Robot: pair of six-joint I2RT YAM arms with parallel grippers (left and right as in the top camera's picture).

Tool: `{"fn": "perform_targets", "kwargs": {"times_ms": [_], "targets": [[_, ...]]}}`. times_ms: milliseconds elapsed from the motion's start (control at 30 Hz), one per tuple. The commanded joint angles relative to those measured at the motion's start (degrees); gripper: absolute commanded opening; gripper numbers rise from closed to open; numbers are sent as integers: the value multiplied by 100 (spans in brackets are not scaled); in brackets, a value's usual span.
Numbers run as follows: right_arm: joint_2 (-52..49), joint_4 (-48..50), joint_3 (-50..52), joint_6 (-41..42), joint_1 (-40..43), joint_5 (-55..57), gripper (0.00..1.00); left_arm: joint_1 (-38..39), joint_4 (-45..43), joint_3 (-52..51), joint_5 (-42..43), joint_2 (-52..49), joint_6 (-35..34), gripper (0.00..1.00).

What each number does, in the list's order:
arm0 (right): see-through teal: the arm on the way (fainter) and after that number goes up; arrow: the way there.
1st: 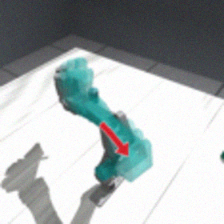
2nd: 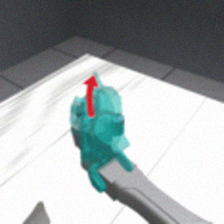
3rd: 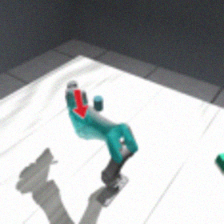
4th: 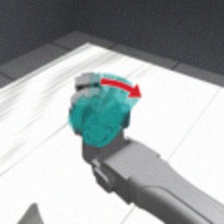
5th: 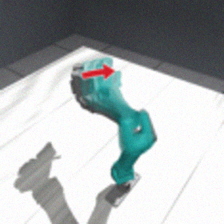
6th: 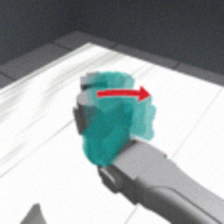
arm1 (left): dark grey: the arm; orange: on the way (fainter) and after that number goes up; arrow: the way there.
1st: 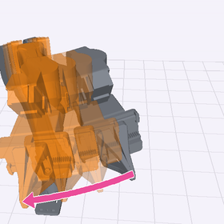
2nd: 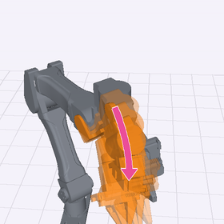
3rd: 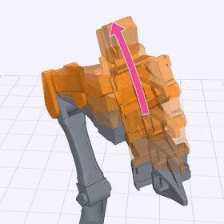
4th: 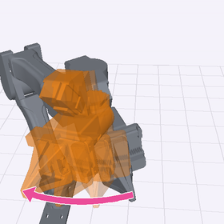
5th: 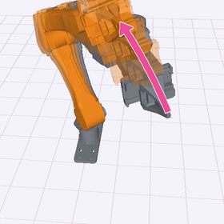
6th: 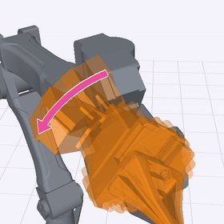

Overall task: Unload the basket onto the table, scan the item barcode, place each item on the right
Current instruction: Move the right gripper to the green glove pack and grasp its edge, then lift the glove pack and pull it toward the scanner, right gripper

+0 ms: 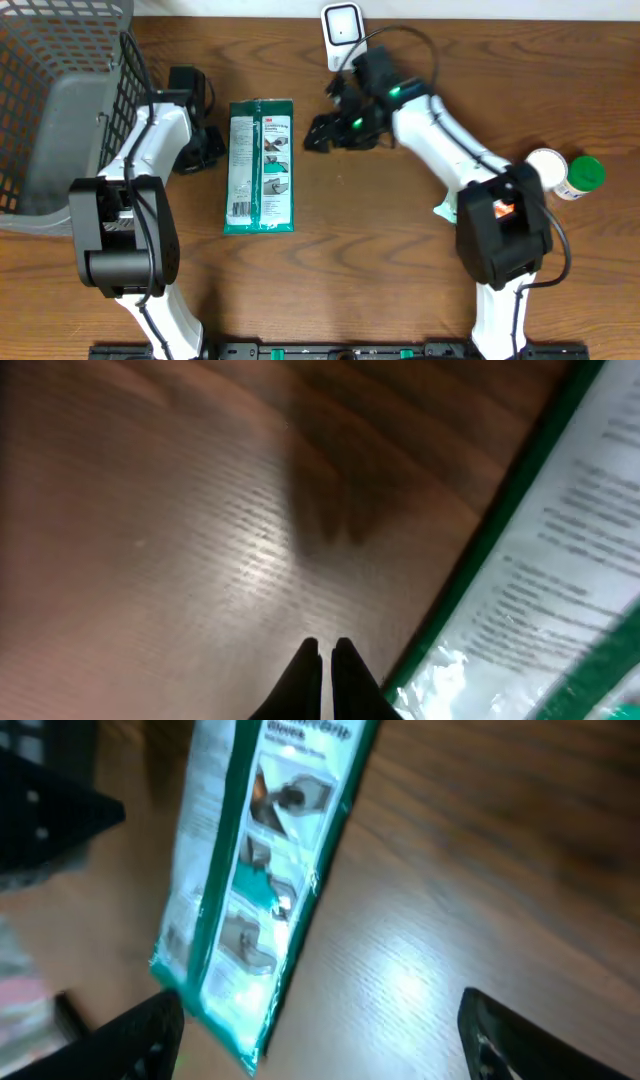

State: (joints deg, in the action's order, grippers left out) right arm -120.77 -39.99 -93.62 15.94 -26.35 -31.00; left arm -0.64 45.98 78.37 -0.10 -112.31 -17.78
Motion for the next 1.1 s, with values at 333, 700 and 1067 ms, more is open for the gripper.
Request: {"fn": "perform_targets", "kwargs": {"times_ms": [333,700,1067], "targets": [[-2,2076,1344,1414,-1211,1705,86,76,-717,-1027,763,-44,-26,8],[-146,3620,2192,2015,-1178,817,86,400,-772,-1270,763,-79,-26,8],[-151,4754,2590,2002,-1161,-476,84,540,-782,-1355,758,-79,-26,8]]}}
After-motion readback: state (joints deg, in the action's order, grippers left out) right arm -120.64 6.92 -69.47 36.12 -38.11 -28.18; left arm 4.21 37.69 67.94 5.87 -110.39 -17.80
